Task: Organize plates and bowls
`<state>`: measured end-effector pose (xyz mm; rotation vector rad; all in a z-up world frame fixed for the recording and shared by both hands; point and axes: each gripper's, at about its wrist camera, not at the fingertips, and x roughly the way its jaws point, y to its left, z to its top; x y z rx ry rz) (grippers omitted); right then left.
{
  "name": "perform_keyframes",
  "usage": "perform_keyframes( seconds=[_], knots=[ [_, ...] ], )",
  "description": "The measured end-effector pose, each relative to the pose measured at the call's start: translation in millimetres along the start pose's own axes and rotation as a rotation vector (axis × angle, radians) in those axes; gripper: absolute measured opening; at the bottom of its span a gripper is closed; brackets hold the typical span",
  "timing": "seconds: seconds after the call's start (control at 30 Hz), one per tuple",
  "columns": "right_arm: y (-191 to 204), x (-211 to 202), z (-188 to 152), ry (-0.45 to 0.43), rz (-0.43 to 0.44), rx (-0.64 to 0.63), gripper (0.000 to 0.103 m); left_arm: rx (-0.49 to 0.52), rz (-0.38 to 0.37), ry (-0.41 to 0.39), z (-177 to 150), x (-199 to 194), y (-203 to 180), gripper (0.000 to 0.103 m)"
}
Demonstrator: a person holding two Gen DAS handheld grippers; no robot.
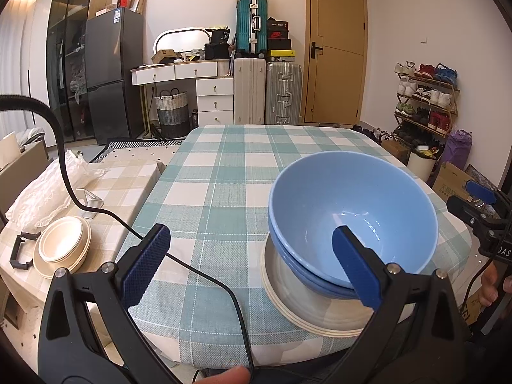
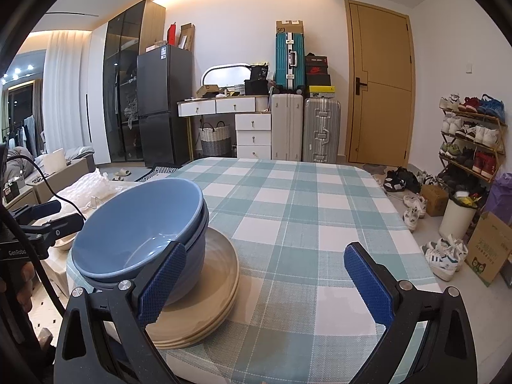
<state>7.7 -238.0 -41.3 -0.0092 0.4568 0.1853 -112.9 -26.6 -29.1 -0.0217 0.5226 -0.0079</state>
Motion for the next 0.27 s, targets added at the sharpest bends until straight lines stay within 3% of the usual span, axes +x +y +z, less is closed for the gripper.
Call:
perform_keyframes(
  seconds=[0.27],
  knots=[
    [-0.6,-1.1,1.4,-0.007,0.000,0.000,0.101,-0.006,-0.008,0.007,1.4,-0.9,2.8,0.101]
  ],
)
